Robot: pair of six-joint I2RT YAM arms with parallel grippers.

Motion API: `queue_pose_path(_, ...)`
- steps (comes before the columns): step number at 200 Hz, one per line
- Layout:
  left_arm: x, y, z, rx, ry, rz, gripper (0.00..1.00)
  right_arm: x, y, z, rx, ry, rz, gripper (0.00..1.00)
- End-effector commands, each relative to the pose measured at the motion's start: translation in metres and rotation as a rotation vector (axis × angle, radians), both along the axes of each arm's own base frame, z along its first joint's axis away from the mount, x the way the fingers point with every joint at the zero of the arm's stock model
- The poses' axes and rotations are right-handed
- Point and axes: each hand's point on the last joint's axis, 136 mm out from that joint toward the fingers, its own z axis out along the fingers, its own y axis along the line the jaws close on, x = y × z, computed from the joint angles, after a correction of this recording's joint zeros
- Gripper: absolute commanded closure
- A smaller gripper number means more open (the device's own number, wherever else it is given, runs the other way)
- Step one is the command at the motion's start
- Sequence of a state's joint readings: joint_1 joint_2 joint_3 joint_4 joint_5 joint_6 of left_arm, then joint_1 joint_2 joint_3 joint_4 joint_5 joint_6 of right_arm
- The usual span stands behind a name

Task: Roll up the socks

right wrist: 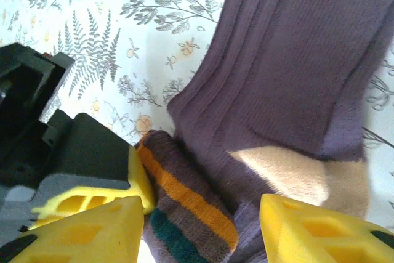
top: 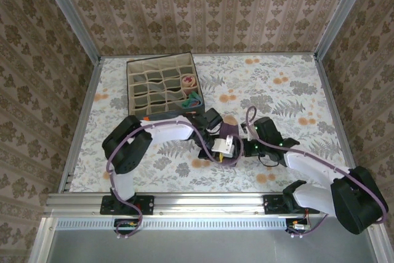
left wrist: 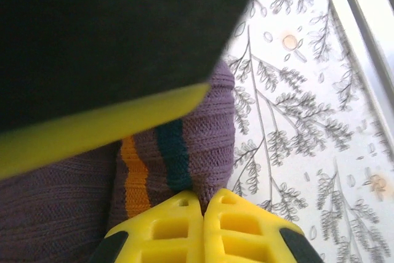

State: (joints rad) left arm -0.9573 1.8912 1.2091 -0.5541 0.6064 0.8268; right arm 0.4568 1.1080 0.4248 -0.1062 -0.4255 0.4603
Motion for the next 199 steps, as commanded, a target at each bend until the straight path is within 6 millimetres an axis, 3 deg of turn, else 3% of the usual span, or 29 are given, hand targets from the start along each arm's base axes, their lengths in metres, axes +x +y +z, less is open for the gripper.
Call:
queue_pose_path(1,-0.018,0.011,0.009,0.095,0.246,0.044,1.00,-0.003,-0.001,-0.003,0.023,-0.018,-0.018,0.50)
queue_pose_path(63,0.006,-0.003,0.002,0.197,0.480,0.184,1.00,-0.009,0.009,0.002,0.058,-0.067,0.048,0.48)
queue_pose_path(105,0.020,-0.011,0.001,0.201,0.597,0.275,1.00,-0.009,0.011,-0.007,0.010,-0.034,0.065,0.47)
queue_pose_path(156,0.019,-0.010,0.014,0.205,0.739,0.289,1.00,-0.009,0.024,-0.015,-0.037,-0.014,0.136,0.47)
queue_pose_path(169,0.020,-0.008,0.013,0.214,0.749,0.301,1.00,-0.010,0.028,-0.018,-0.032,0.000,0.153,0.57)
queue_pose_path(188,0.020,-0.005,0.010,0.218,0.731,0.304,1.00,-0.011,0.028,-0.024,-0.043,0.043,0.135,0.86)
queue_pose_path(199,0.021,-0.003,0.008,0.205,0.693,0.303,1.00,-0.012,0.020,-0.032,-0.086,0.091,0.097,0.98)
